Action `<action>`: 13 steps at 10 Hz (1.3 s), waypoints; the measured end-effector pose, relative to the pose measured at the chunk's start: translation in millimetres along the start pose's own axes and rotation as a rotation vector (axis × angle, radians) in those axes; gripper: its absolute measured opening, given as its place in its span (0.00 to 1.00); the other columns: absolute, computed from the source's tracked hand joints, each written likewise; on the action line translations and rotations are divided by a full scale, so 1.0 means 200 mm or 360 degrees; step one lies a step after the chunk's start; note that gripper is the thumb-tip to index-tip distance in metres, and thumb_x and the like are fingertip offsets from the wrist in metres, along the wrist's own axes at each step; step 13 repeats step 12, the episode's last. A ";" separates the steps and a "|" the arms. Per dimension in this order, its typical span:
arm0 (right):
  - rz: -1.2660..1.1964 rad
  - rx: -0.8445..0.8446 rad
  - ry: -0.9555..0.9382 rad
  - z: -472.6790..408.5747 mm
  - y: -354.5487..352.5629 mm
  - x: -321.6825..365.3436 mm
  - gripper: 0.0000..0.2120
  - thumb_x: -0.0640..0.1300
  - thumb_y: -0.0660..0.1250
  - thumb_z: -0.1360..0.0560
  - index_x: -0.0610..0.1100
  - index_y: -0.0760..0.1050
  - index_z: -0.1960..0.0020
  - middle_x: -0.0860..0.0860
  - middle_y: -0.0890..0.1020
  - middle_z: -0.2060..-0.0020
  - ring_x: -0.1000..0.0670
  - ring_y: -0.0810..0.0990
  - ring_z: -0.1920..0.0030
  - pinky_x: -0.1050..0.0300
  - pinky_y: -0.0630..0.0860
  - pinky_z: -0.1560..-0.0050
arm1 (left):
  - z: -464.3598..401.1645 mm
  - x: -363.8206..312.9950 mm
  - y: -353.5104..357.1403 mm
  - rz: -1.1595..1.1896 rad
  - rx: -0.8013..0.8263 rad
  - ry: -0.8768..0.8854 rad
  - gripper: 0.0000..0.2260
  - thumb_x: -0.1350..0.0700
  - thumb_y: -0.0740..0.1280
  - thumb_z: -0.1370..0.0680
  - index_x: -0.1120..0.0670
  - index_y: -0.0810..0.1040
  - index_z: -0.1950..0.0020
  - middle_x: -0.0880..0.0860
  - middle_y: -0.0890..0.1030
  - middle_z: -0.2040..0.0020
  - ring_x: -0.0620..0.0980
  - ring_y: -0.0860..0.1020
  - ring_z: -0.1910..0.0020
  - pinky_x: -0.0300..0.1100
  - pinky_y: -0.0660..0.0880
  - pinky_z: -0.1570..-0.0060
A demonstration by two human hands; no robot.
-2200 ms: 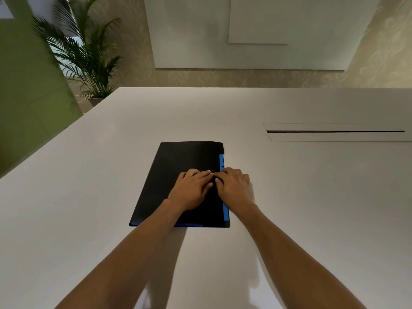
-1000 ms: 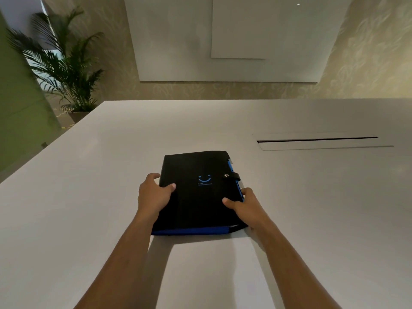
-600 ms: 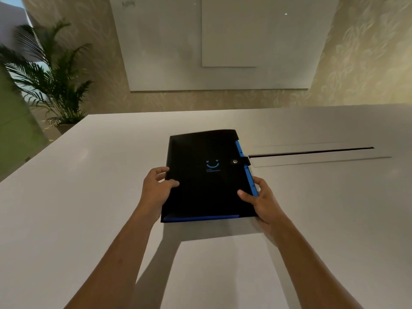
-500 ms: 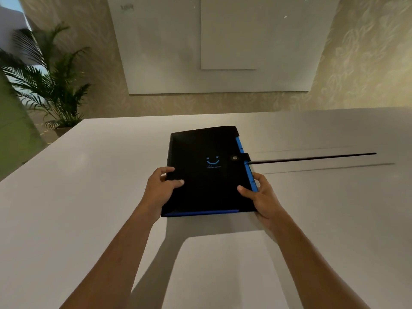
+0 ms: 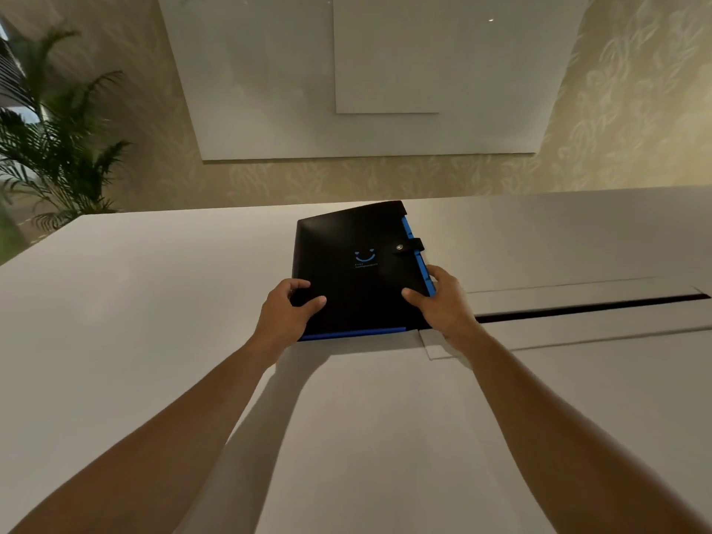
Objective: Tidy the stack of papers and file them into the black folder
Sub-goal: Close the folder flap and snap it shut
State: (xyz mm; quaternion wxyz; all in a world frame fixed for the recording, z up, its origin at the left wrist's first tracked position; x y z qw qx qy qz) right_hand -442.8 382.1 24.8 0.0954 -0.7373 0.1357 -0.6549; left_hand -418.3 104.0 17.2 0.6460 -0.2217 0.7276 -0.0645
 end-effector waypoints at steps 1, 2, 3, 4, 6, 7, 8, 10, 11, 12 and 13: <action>0.0328 -0.0033 -0.0053 -0.20 0.02 -0.07 0.25 0.47 0.72 0.24 0.44 0.68 0.31 0.45 0.79 0.42 0.44 0.80 0.44 0.46 0.81 0.46 | -0.20 0.08 0.09 -0.0145 0.0067 0.0007 0.17 0.49 0.72 0.26 0.52 0.75 0.41 0.51 0.77 0.42 0.49 0.75 0.46 0.35 0.71 0.53; 0.0476 -0.0084 -0.0082 -0.35 0.07 -0.15 0.23 0.47 0.70 0.23 0.45 0.68 0.31 0.45 0.78 0.43 0.47 0.79 0.48 0.56 0.79 0.56 | -0.36 0.13 0.16 -0.0328 0.0091 0.0075 0.15 0.47 0.72 0.27 0.50 0.76 0.44 0.50 0.78 0.44 0.47 0.74 0.50 0.32 0.67 0.59; 0.0505 -0.0210 -0.0134 -0.47 0.10 -0.20 0.20 0.46 0.68 0.21 0.46 0.68 0.32 0.49 0.78 0.48 0.57 0.76 0.61 0.69 0.68 0.70 | -0.52 0.14 0.21 -0.0504 0.0131 0.0146 0.14 0.45 0.70 0.26 0.50 0.76 0.44 0.51 0.78 0.43 0.47 0.73 0.49 0.39 0.69 0.52; 0.0607 -0.0341 -0.0135 -0.55 0.11 -0.23 0.17 0.47 0.68 0.21 0.45 0.71 0.35 0.49 0.78 0.49 0.58 0.74 0.63 0.68 0.67 0.69 | -0.61 0.15 0.22 -0.0804 0.0119 0.0255 0.17 0.44 0.67 0.24 0.53 0.79 0.42 0.54 0.80 0.43 0.52 0.76 0.45 0.46 0.69 0.45; 0.1294 -0.0654 -0.0235 -0.51 0.09 -0.18 0.17 0.55 0.61 0.20 0.44 0.76 0.41 0.44 0.77 0.45 0.45 0.73 0.46 0.52 0.67 0.50 | -0.51 0.06 0.20 -0.0708 -0.0130 0.0623 0.13 0.46 0.68 0.24 0.55 0.80 0.49 0.53 0.79 0.45 0.50 0.75 0.45 0.45 0.72 0.45; 0.1219 -0.0605 -0.0500 -0.45 0.12 -0.14 0.12 0.51 0.61 0.19 0.45 0.77 0.53 0.48 0.79 0.56 0.49 0.73 0.55 0.52 0.72 0.52 | -0.41 0.03 0.20 -0.0842 -0.0131 0.0745 0.10 0.45 0.68 0.26 0.51 0.78 0.53 0.47 0.77 0.50 0.45 0.73 0.51 0.42 0.73 0.51; 0.1300 -0.0335 -0.0631 -0.42 0.21 -0.16 0.10 0.50 0.61 0.20 0.47 0.76 0.57 0.50 0.78 0.61 0.52 0.75 0.60 0.51 0.78 0.56 | -0.35 0.03 0.25 -0.0971 -0.0002 0.0782 0.12 0.42 0.66 0.30 0.47 0.76 0.52 0.44 0.75 0.52 0.44 0.72 0.53 0.40 0.72 0.55; 0.1360 -0.0188 -0.0494 -0.47 0.23 -0.20 0.12 0.52 0.60 0.19 0.51 0.73 0.59 0.53 0.75 0.63 0.57 0.73 0.67 0.65 0.65 0.71 | -0.36 0.06 0.27 -0.1050 0.0050 0.0786 0.13 0.46 0.65 0.25 0.50 0.78 0.45 0.48 0.78 0.46 0.46 0.73 0.48 0.41 0.73 0.50; 0.1356 -0.0108 -0.0412 -0.47 0.22 -0.20 0.14 0.54 0.59 0.18 0.50 0.72 0.59 0.51 0.76 0.62 0.56 0.75 0.66 0.63 0.70 0.69 | -0.34 0.08 0.27 -0.1047 0.0055 0.0751 0.17 0.44 0.64 0.24 0.51 0.77 0.40 0.49 0.78 0.43 0.46 0.74 0.45 0.40 0.72 0.47; 0.1521 -0.0086 -0.0441 -0.38 0.27 -0.12 0.18 0.58 0.53 0.18 0.48 0.75 0.54 0.50 0.79 0.57 0.52 0.78 0.57 0.51 0.78 0.50 | -0.27 0.10 0.26 -0.1007 0.0031 0.0665 0.22 0.42 0.62 0.23 0.52 0.73 0.34 0.50 0.75 0.36 0.48 0.74 0.40 0.43 0.73 0.41; 0.1521 -0.0086 -0.0441 -0.38 0.27 -0.12 0.18 0.58 0.53 0.18 0.48 0.75 0.54 0.50 0.79 0.57 0.52 0.78 0.57 0.51 0.78 0.50 | -0.27 0.10 0.26 -0.1007 0.0031 0.0665 0.22 0.42 0.62 0.23 0.52 0.73 0.34 0.50 0.75 0.36 0.48 0.74 0.40 0.43 0.73 0.41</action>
Point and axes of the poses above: each hand's wrist, its own z-axis away from the middle knuckle, its own y-axis out of the palm, x = y × z, the point moved 7 cm from there along -z, towards the middle knuckle
